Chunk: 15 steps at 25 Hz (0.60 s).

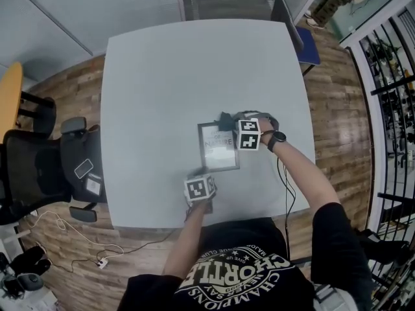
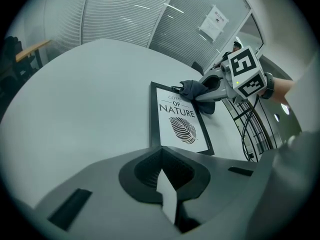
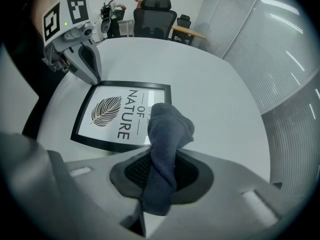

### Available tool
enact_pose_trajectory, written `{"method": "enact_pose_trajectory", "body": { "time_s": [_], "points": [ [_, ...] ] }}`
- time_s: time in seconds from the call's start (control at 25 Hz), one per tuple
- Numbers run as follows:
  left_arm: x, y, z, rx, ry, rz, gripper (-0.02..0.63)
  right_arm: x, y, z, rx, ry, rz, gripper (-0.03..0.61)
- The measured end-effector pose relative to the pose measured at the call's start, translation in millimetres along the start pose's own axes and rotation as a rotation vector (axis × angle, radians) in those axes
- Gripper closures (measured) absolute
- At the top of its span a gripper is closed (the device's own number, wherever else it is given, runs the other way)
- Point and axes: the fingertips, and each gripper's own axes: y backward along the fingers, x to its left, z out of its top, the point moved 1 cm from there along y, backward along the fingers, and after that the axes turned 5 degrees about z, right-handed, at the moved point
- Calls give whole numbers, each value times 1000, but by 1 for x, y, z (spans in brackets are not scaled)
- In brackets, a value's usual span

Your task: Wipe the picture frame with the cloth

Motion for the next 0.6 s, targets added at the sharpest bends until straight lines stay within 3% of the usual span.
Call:
{"method": "enact_pose_trajectory", "body": {
  "time_s": [0.12, 0.32, 0.6],
  "points": [
    [1, 0, 1, 2, 29, -12, 614, 0, 7, 18, -39, -17, -4, 500],
    [2, 1, 1, 8, 84, -26, 614, 6, 15, 81, -159, -9, 7, 499],
    [0, 1, 0, 7, 53, 0, 614, 12, -2, 142, -213, 17, 31, 499]
  ]
}}
